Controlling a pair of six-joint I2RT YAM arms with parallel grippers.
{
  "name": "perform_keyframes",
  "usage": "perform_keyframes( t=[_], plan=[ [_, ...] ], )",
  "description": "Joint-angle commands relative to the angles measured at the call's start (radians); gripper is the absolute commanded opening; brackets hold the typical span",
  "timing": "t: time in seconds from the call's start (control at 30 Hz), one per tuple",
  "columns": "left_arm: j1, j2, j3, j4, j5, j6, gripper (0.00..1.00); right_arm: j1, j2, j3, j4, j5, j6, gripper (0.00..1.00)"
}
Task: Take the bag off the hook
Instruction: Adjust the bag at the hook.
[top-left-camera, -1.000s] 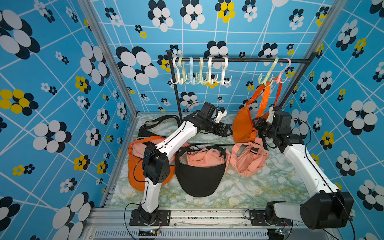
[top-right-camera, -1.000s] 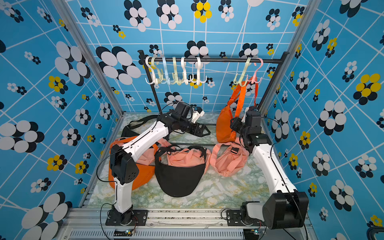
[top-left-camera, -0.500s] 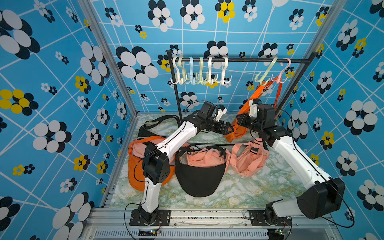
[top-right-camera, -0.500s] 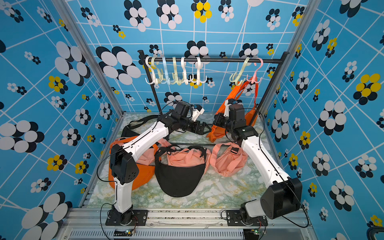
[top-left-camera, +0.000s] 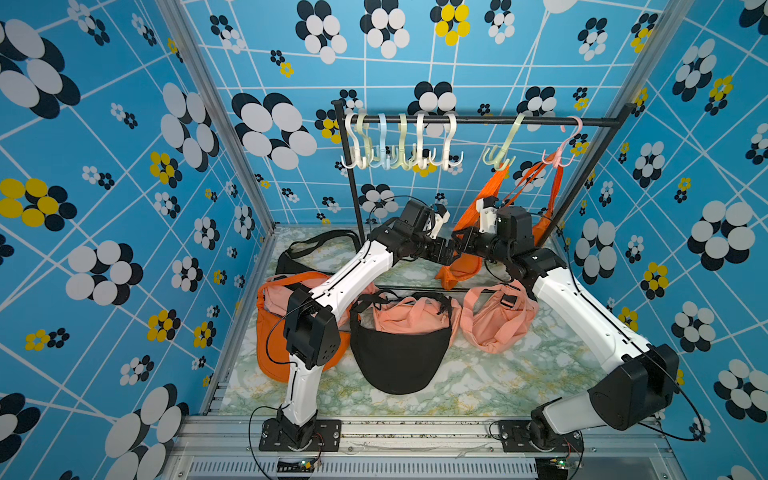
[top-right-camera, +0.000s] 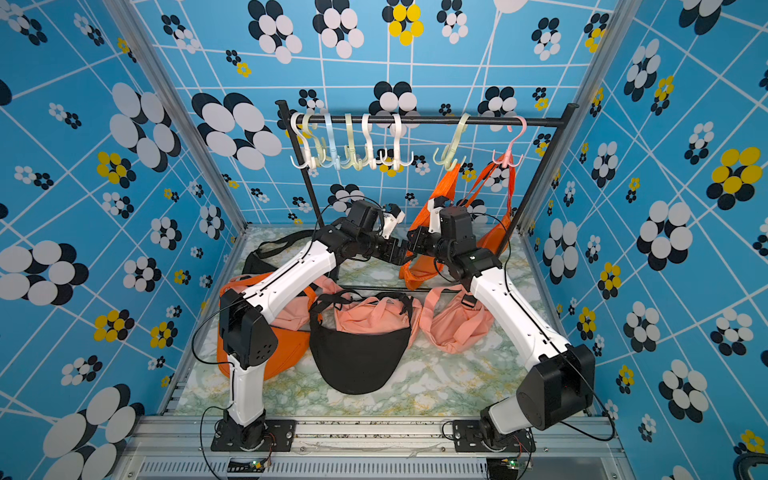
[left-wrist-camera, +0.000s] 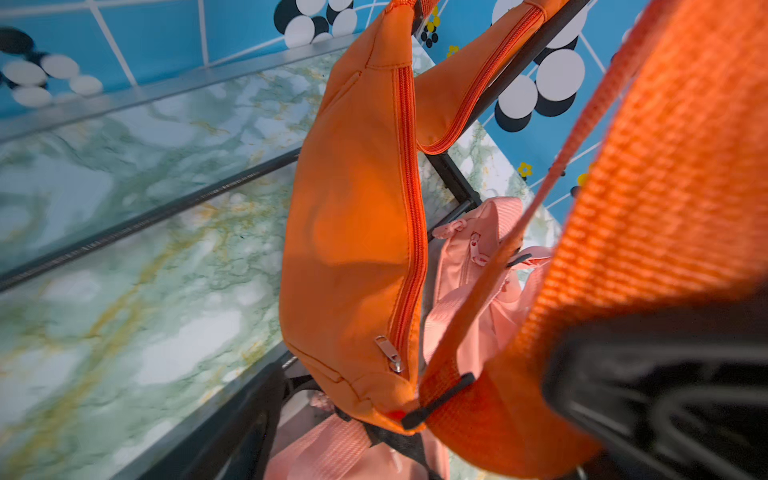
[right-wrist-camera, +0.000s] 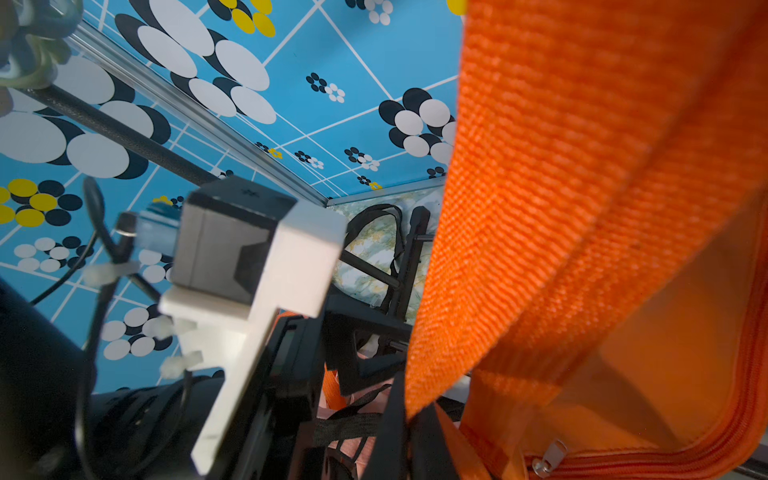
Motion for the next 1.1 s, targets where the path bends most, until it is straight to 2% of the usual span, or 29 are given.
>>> perform_keyframes(
  t=[0.0,0.07,0.13,0.2,0.3,0.37,0.53,0.63,0.87,1.07],
  plan=[
    [-0.006,-0.014,0.047,-0.011,-0.085,0.034,0.62,0.008,-0.040,0.010,0.002,-0.040,0.025,0.00],
    [-0.005,-0.017,0.048,-0.008,-0.086,0.032,0.40,0.008,-0.056,0.011,-0.006,-0.034,0.020,0.00],
    [-0.006,-0.026,0.046,-0.009,-0.086,0.031,0.25,0.008,-0.071,0.014,-0.017,-0.023,0.010,0.00],
    [-0.006,-0.035,0.042,-0.010,-0.083,0.031,0.18,0.008,-0.086,0.022,-0.032,-0.010,-0.005,0.02],
    [-0.002,-0.052,0.040,-0.018,-0.080,0.027,0.10,0.008,-0.109,0.043,-0.064,0.023,-0.047,0.18],
    [0.003,-0.066,0.040,-0.029,-0.080,0.026,0.05,0.005,-0.136,0.059,-0.098,0.074,-0.095,0.21],
    [0.034,-0.136,-0.006,-0.036,-0.075,0.012,0.00,-0.007,-0.225,0.060,-0.137,0.250,-0.214,0.37],
    [0.062,-0.196,-0.062,-0.027,-0.074,-0.001,0.00,-0.033,-0.261,0.053,-0.132,0.325,-0.272,0.37],
    [0.101,-0.345,-0.171,0.003,-0.107,-0.005,0.00,-0.102,-0.204,0.118,-0.139,0.267,-0.270,0.38],
    [0.130,-0.422,-0.212,0.014,-0.128,-0.002,0.00,-0.103,-0.089,0.209,-0.128,0.141,-0.261,0.49]
  ],
)
